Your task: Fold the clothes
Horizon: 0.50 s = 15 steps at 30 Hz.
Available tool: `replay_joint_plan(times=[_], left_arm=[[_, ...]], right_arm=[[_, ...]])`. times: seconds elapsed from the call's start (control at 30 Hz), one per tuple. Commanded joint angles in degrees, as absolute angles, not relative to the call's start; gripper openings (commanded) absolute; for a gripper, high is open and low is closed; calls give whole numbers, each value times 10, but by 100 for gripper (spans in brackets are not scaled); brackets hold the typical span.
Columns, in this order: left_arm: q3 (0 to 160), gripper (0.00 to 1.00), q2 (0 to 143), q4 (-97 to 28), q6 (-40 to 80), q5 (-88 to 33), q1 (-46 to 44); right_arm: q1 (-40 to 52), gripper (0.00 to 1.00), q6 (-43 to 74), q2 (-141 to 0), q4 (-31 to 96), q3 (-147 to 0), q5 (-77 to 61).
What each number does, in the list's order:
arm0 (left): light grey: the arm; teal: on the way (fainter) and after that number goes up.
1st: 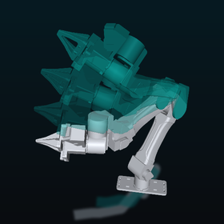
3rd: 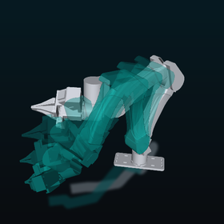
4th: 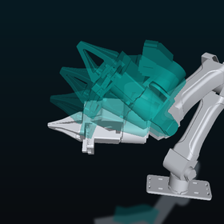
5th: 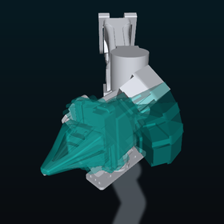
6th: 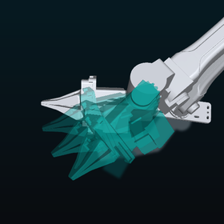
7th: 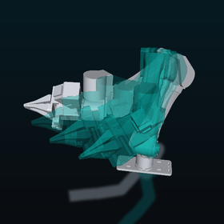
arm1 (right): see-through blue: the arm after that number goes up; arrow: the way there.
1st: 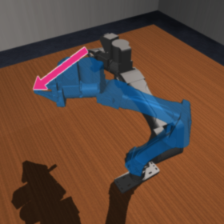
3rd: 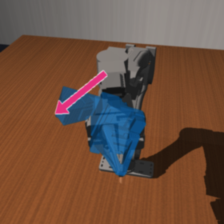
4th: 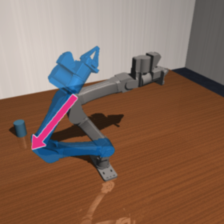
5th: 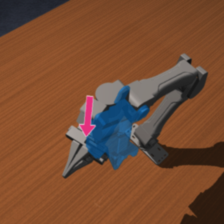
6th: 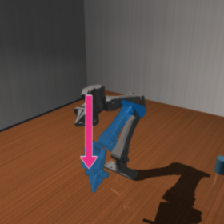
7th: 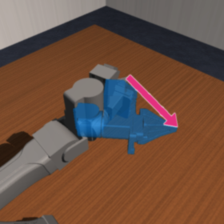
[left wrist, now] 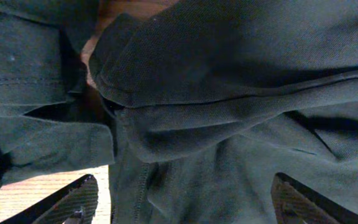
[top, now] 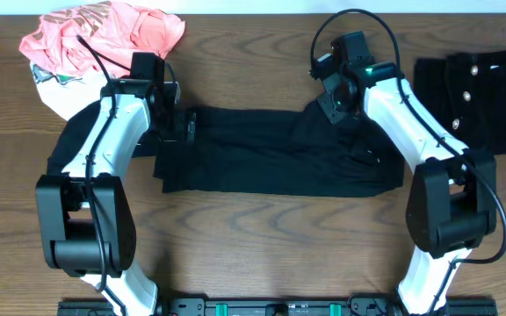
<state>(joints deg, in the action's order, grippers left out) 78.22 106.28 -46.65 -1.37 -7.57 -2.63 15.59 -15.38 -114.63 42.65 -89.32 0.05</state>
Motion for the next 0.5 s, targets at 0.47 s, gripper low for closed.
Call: replay_joint_plan(times=[0.47], left_arm=[[780,90,1049,-469,-17,-82,-25]], right_arm=[[148,20,-111,-1151,474,-902,0]])
